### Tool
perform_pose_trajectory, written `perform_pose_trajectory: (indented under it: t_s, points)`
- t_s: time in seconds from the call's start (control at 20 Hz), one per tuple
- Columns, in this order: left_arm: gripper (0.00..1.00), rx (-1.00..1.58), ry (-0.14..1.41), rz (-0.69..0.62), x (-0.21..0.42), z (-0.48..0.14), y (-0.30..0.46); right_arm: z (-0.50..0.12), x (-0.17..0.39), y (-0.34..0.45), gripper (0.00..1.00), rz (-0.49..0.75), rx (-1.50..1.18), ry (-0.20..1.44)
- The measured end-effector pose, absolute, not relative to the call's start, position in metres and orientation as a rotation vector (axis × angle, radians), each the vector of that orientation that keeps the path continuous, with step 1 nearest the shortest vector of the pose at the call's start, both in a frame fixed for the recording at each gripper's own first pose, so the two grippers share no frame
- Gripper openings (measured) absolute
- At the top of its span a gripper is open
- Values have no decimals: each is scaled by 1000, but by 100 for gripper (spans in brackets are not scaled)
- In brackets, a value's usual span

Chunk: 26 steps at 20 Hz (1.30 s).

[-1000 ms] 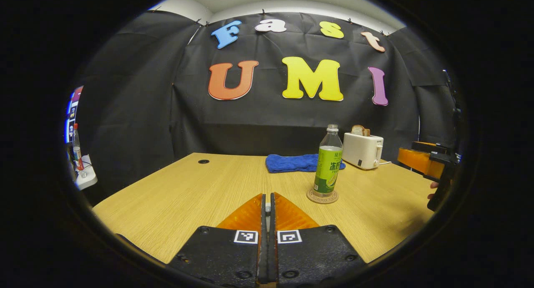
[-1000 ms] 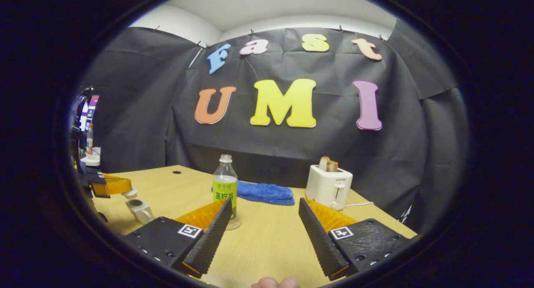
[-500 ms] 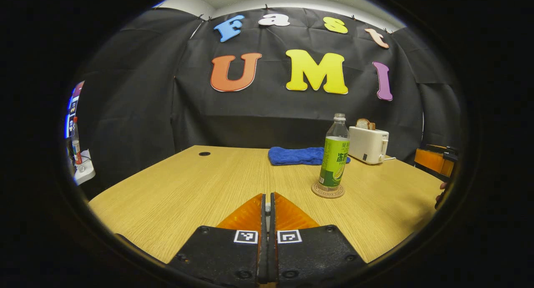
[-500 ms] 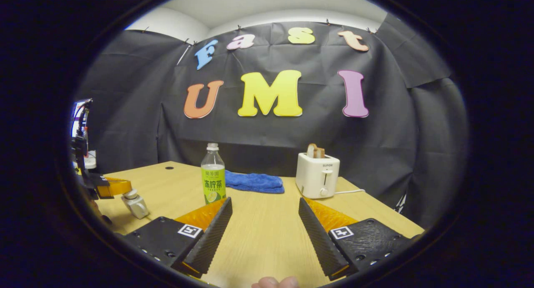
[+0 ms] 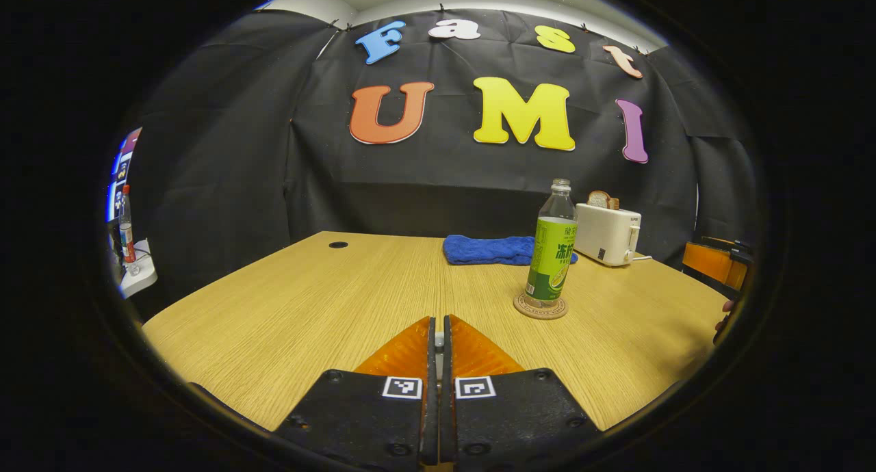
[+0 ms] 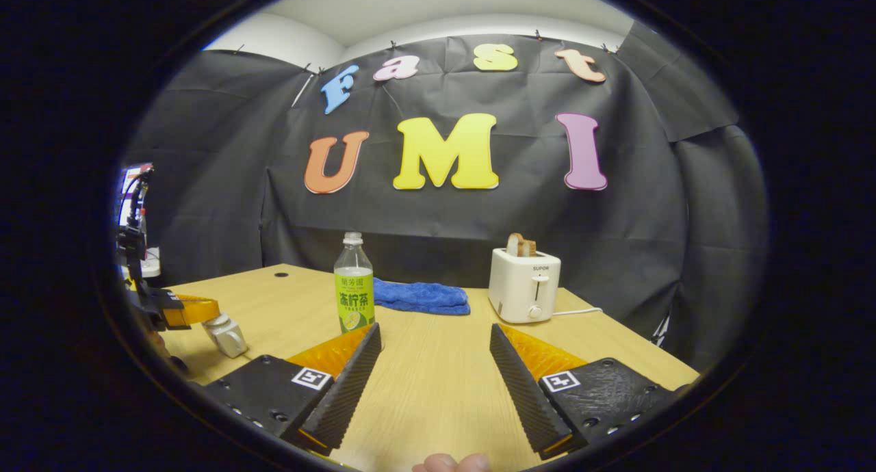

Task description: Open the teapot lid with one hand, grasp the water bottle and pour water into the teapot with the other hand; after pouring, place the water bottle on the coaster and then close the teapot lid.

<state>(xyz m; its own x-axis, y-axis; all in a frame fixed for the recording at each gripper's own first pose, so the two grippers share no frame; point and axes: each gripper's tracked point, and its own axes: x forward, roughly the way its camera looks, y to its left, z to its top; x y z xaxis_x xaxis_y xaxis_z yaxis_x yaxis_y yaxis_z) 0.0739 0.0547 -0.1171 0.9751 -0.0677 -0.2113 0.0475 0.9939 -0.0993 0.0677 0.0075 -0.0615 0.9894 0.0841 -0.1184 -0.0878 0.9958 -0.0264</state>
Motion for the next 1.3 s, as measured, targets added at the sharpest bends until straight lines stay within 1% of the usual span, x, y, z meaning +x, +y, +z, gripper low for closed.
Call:
perform_pose_trajectory:
  t_s: [0.05,0.15,0.2,0.25,0.3,0.35,0.4,0.45,0.5,0.65,0.75,0.8,0.85,0.9,0.95,1.0,1.05,1.15,1.2,1.25,1.3]
  points:
    - [4,-93,220,-58,74,-118,54,-61,67,8,95,87,-29,119]
    - [6,-87,222,-58,74,-119,52,-63,65,9,95,91,-29,121]
    - [10,-81,210,-54,73,-114,53,-65,65,11,95,96,-32,126]
    - [19,-76,198,-51,73,-110,53,-65,65,13,95,100,-37,129]
    - [45,-66,185,-41,73,-105,56,-64,65,12,98,99,-40,125]
    - [59,-54,179,-25,72,-102,60,-62,65,12,98,96,-43,119]
    - [78,-42,170,4,72,-99,67,-61,64,11,98,91,-44,113]
    - [88,-34,164,32,72,-95,75,-61,64,9,98,81,-46,108]
    - [100,-34,151,47,66,-87,80,-63,62,3,98,64,-48,103]
    - [100,-49,122,75,63,-65,84,-67,60,-4,93,38,-32,107]
    - [100,-44,81,85,57,-43,80,-60,57,-8,98,27,-17,95]
    - [100,-42,58,85,53,-30,75,-54,54,-9,98,24,-15,83]
    - [100,-40,40,74,50,-19,67,-46,51,-9,95,21,-13,71]
    - [100,-32,16,61,46,-6,56,-39,47,-7,95,23,-9,57]
    - [100,-21,-4,56,40,6,48,-31,43,-5,98,27,-7,50]
    - [100,-12,-14,48,35,14,38,-25,38,-1,95,35,-7,41]
    - [100,-6,-25,34,29,22,29,-19,33,2,95,39,-5,39]
    - [100,-12,-46,14,17,31,11,-9,20,7,95,50,9,23]
    - [100,-13,-48,-3,9,31,1,-5,12,9,98,53,13,14]
    - [100,-16,-41,-1,1,29,-4,-2,6,9,98,47,11,4]
    - [100,-15,-33,5,-5,26,-5,-1,-2,7,95,39,5,0]
